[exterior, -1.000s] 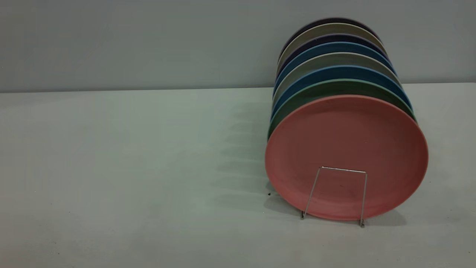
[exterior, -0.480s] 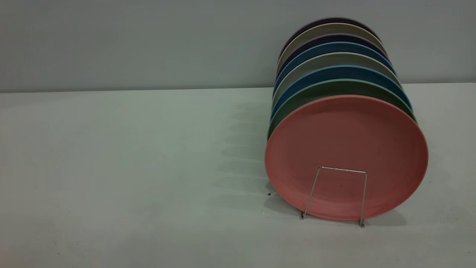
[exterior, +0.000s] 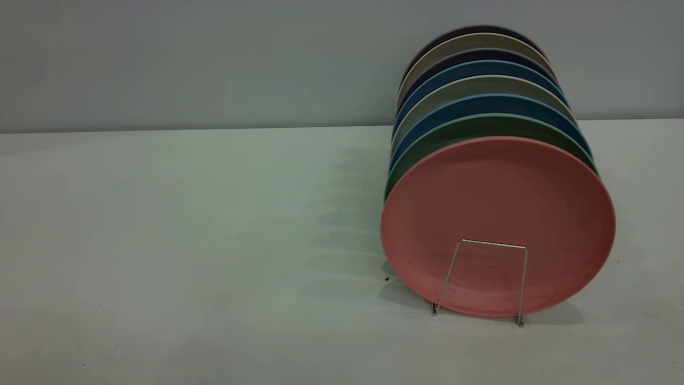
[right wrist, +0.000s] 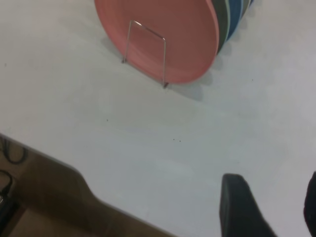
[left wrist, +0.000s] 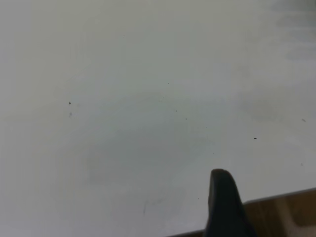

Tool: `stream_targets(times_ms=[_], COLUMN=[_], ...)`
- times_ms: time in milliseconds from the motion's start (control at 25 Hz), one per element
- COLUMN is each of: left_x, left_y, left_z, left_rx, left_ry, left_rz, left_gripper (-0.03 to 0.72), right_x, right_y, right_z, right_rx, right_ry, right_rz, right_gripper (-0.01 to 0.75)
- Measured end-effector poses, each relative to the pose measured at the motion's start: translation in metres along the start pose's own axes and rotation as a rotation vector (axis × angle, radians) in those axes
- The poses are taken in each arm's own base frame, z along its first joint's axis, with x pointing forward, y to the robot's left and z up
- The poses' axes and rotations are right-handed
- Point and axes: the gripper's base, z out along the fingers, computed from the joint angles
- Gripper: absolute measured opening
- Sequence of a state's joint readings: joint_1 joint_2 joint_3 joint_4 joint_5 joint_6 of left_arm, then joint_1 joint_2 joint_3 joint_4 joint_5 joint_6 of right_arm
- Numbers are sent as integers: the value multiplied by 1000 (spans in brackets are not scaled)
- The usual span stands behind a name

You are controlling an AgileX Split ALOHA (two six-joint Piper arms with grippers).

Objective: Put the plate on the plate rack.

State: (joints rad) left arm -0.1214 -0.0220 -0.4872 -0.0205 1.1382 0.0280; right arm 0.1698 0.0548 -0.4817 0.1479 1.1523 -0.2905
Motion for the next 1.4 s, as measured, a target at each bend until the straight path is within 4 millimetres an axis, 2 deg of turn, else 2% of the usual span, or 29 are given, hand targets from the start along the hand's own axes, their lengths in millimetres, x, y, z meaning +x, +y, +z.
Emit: stream_targets(times_ms=[600, 1000, 1400], left_x=[0, 0, 0], left_y=[0, -1, -1], left_z=[0, 0, 0], left_rx=[-1, -117, -102], left_ry=[0, 1, 1], left_rz=[-2, -72, -63], left_gripper=[473, 473, 472], right_x=[0, 4, 4], right_y=[0, 4, 4], right_z=[-1, -6, -6], right_rx=[5, 176, 146], right_ry=[-8, -50, -55], right_rz=[3, 101, 83], right_gripper=[335, 335, 335])
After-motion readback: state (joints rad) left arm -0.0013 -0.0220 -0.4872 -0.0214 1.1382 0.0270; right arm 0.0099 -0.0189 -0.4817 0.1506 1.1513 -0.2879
